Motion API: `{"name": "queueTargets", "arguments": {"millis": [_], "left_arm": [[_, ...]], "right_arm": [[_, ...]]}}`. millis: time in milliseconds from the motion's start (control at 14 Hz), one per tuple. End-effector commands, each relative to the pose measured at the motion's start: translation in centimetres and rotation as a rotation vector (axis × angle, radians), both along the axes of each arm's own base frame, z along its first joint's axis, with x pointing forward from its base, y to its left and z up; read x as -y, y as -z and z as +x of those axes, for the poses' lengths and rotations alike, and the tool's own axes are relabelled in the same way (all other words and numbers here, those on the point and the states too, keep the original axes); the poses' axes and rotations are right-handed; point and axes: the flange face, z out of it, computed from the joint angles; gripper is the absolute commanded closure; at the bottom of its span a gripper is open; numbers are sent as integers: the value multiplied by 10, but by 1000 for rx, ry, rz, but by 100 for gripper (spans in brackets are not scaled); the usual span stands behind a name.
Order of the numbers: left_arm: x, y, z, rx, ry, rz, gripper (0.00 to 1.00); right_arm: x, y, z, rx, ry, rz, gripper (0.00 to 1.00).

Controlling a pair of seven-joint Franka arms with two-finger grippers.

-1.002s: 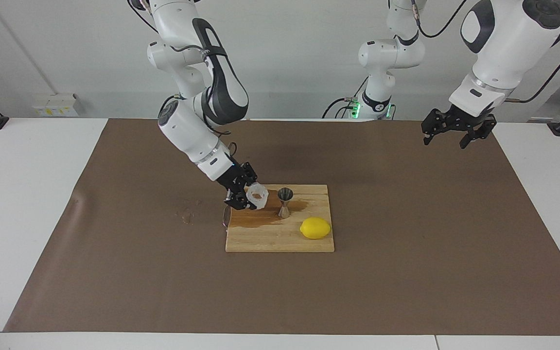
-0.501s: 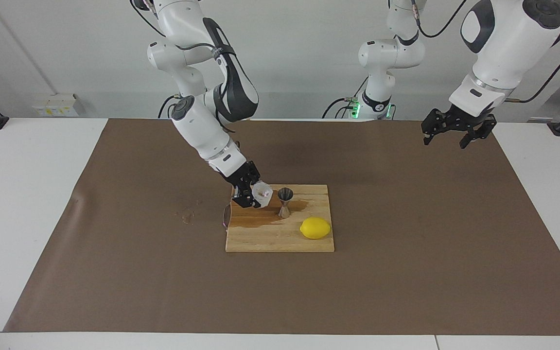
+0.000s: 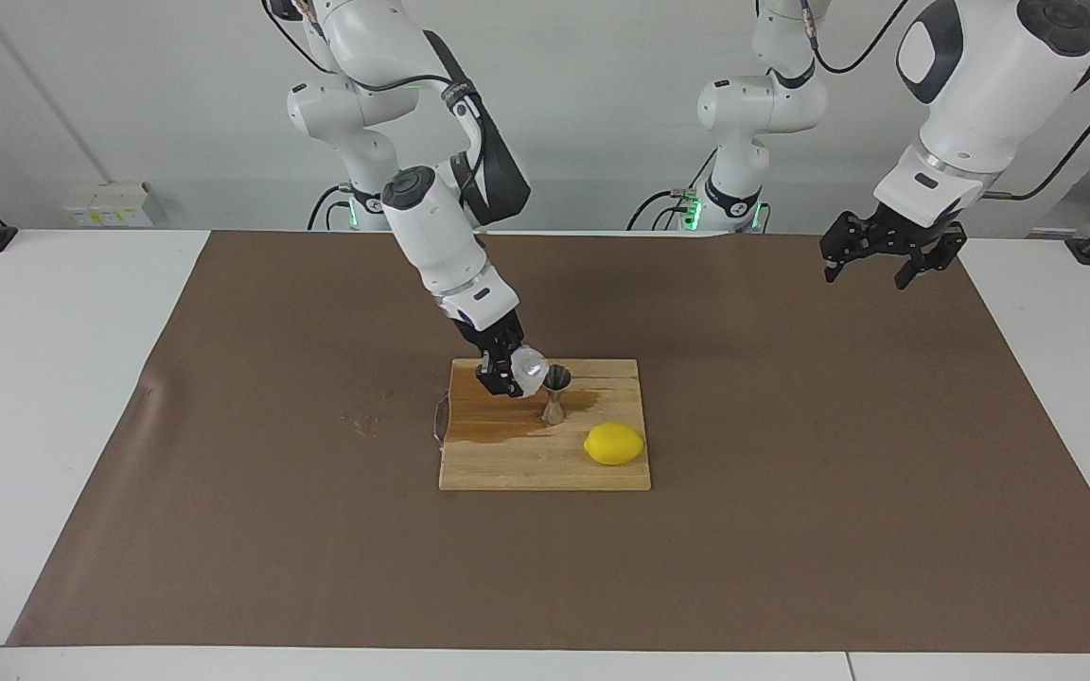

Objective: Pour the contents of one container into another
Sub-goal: 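Carry the white cup with the right gripper above the metal cup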

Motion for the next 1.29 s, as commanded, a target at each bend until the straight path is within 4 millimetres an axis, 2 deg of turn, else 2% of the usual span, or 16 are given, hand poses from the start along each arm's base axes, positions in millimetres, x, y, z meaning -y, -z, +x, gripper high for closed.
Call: {"name": "queueTargets", "arguments": {"millis": [0,143,286,573,1002,1217], "left_arm": [[-2,-4,-1,1,7,11,0],[-2,-4,-1,1,7,11,0],[-2,-3,-1,-1,7,11,0],[-2,-4,-1,1,7,11,0],[-2,-4,-1,1,7,11,0],[-2,-3,-1,-1,7,11,0]], "right_arm": [[-2,-6,2,41,22,-44,64],[-3,-7,2,51,32,-64,64],[-22,-7,-7,61,3,-93,64],[-28,-8,-11,103,15,-186,64],[-28,-8,-12,111,15,-213,64],[-36,-10,-16,125,32,-249,64]]}}
